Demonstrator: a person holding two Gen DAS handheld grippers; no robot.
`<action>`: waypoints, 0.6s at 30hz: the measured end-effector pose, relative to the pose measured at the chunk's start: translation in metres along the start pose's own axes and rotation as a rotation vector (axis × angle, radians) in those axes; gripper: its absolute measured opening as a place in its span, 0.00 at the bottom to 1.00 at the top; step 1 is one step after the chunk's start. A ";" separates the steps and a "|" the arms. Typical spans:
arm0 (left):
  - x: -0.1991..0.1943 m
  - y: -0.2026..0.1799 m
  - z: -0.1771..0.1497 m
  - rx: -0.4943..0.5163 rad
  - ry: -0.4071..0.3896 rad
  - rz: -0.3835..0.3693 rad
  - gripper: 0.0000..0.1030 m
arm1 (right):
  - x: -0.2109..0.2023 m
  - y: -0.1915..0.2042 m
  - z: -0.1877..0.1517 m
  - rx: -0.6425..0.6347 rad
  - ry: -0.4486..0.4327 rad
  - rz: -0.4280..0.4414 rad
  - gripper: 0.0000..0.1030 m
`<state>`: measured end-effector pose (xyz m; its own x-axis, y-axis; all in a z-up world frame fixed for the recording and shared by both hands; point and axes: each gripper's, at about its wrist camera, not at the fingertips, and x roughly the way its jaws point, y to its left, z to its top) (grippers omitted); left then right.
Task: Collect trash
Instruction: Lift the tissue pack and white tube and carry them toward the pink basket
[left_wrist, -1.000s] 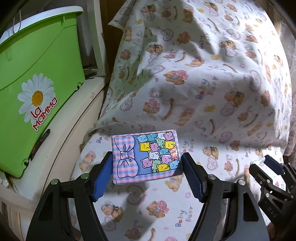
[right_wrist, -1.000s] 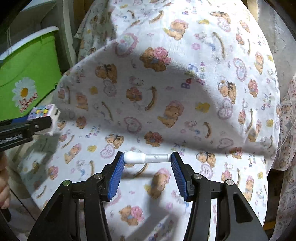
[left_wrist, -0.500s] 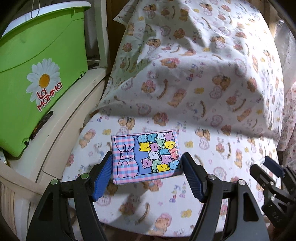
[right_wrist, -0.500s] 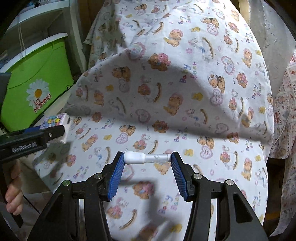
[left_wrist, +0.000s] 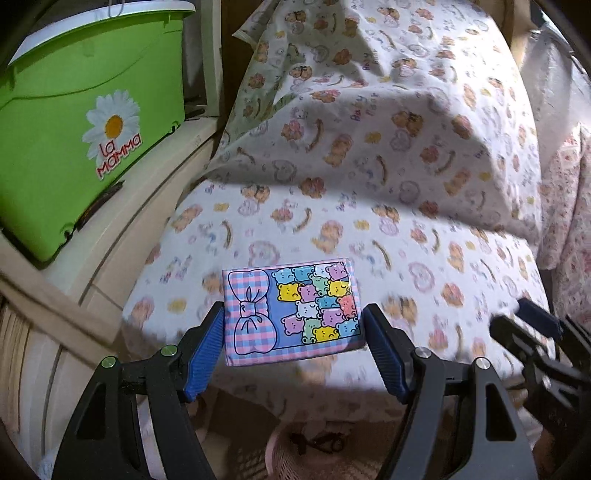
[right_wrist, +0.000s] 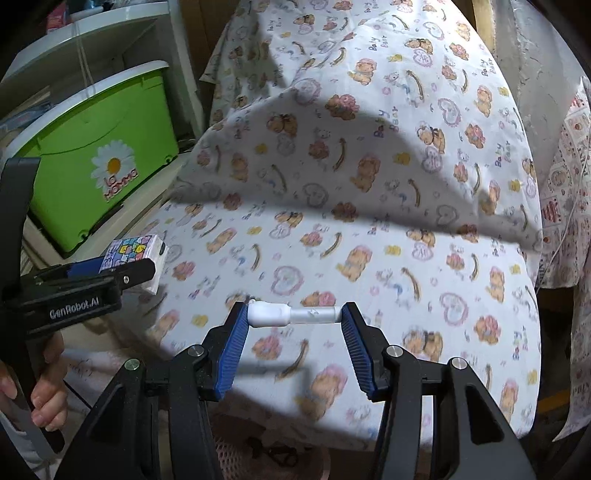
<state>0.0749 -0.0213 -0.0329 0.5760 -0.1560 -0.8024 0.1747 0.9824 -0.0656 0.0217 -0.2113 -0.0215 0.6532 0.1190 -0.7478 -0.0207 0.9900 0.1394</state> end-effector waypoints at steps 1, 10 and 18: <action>-0.005 0.000 -0.004 -0.001 0.002 -0.017 0.70 | -0.001 0.001 -0.001 -0.008 -0.002 0.003 0.53; -0.032 -0.008 -0.021 0.058 0.046 -0.045 0.70 | -0.038 0.000 -0.001 -0.036 -0.042 -0.006 0.53; -0.017 -0.017 -0.041 0.116 0.111 -0.018 0.70 | -0.058 0.023 -0.030 -0.093 0.000 0.073 0.53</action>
<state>0.0291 -0.0307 -0.0426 0.4815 -0.1551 -0.8626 0.2790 0.9601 -0.0169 -0.0389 -0.1929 0.0058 0.6471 0.1907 -0.7382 -0.1380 0.9815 0.1326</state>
